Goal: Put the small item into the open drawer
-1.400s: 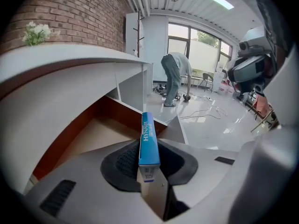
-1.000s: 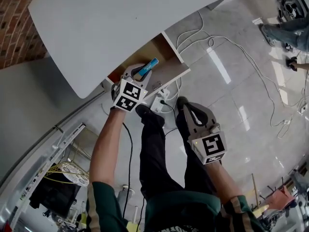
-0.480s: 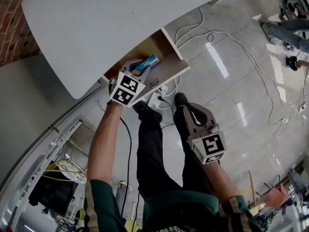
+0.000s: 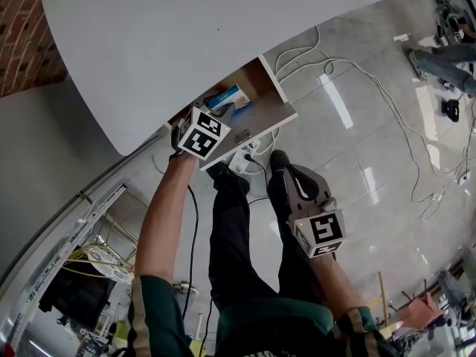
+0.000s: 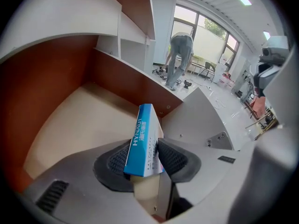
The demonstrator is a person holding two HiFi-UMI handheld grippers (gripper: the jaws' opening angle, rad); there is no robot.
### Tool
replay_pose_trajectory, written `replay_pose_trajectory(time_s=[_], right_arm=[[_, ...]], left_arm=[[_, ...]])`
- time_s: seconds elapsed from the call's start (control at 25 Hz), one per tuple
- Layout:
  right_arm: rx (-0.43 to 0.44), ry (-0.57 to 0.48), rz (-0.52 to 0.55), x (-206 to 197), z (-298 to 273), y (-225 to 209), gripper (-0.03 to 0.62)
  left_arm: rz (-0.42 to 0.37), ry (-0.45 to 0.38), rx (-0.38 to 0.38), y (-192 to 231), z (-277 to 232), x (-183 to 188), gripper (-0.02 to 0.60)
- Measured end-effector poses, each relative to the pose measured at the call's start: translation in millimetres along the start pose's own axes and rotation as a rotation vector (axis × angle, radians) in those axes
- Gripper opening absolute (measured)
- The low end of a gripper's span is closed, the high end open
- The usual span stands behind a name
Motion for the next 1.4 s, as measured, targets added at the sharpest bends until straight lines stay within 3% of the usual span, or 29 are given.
replay_pose_trajectory(time_s=[0.48, 0.68, 0.92, 0.96, 1.08, 1.2, 1.28, 1.4], right_arm=[[-0.009, 0.008, -0.013, -7.1, -1.5, -2.7, 0.025], [-0.006, 0.005, -0.012, -5.0, -1.7, -0.7, 0.025], [-0.009, 0.010, -0.009, -7.1, -3.6, -4.1, 0.025], [-0.009, 0.013, -0.006, -7.4, -4.0, -4.4, 0.025], [-0.005, 0.011, 0.007, -1.9, -3.8, -4.2, 0.025], [-0.007, 0.002, 0.023, 9.0, -2.2, -9.4, 0.025], [-0.008, -0.004, 0.031, 15.1, -1.2, -11.4, 0.025], [0.009, -0.020, 0.025, 25.6, 1.6, -4.6, 0.025]], left_arm=[[0.034, 0.055, 0.215, 28.0, -6.5, -4.2, 0.284], [-0.016, 0.134, 0.304, 34.6, -13.3, -14.0, 0.364], [-0.017, 0.069, 0.326, 29.0, -3.1, -9.8, 0.364], [-0.018, 0.054, 0.329, 26.4, 1.4, -7.5, 0.350], [-0.022, -0.004, 0.353, 18.6, 20.4, 2.4, 0.229], [-0.037, -0.072, 0.372, 7.7, 32.3, 16.7, 0.073], [-0.029, -0.102, 0.362, -1.3, 37.2, 21.8, 0.029], [-0.006, -0.107, 0.348, -8.6, 52.7, 20.3, 0.015]])
Point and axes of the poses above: the fingertips, and each gripper's own axes: z backward along the fingers, y to its left, x out of its top, the point moved 2 cm from there along z, backward along the fingers, and after that the axes turned 4 degrees about y, right-handed, at the moved point
